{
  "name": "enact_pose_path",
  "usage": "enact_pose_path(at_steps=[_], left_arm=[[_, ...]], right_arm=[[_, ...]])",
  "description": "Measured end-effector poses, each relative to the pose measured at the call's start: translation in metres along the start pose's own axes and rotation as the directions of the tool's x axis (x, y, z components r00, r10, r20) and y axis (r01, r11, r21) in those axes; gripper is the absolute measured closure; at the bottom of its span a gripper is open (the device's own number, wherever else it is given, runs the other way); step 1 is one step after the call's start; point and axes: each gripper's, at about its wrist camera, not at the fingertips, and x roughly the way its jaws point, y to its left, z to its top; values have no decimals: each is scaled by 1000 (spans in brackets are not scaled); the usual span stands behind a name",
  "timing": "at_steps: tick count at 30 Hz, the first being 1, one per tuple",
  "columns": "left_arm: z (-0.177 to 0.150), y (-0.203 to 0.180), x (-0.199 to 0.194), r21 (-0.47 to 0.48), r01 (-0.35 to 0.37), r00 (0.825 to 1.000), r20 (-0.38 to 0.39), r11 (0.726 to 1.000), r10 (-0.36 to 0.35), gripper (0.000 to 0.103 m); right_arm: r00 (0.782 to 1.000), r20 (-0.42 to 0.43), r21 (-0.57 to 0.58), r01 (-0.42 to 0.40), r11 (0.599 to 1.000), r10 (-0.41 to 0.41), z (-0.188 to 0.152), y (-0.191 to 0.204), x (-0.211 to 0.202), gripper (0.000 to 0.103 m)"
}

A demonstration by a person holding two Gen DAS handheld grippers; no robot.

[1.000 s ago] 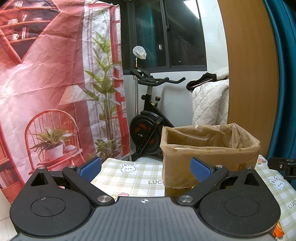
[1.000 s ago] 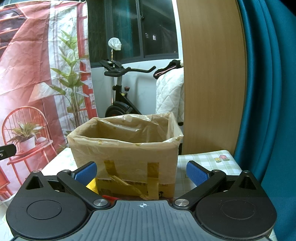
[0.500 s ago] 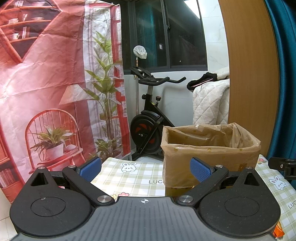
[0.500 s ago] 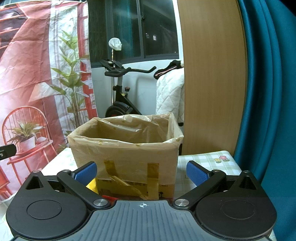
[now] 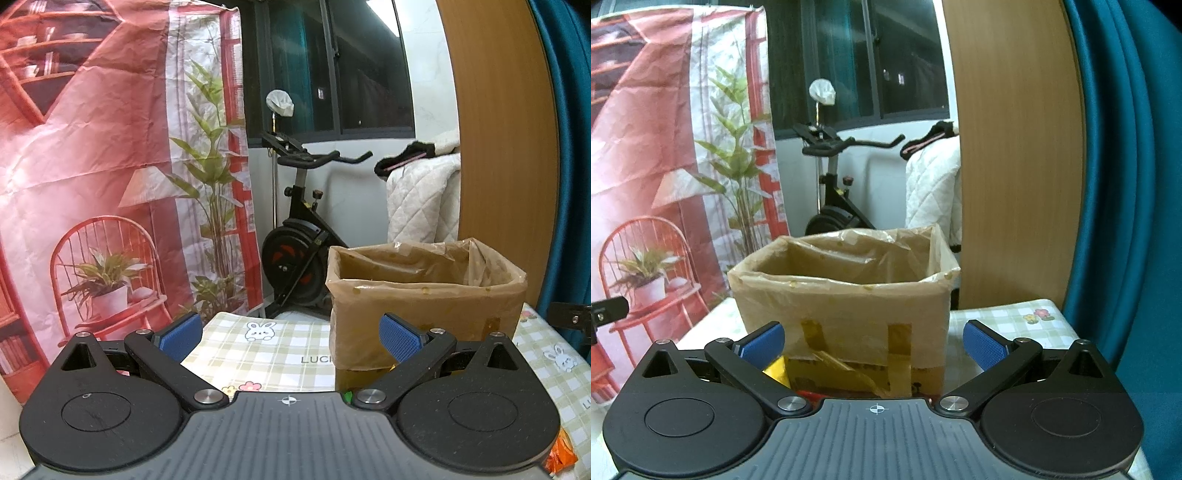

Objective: Organize snacks
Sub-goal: 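Move the left tool to the yellow chip bag while the right tool approaches the green cracker bag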

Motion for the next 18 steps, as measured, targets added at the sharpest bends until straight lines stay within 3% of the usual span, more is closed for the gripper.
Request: enact_pose_path(at_steps=[7,18], left_arm=[[-23,19,20,-124,40,998,-48,991,-46,0],[-56,15,47,-70,98,987,-124,993,-106,1]], right_arm=[[999,52,0,-8,1000,8,-32,-15,9,0],[993,-112,-49,-54,997,48,-81,-1,53,1]])
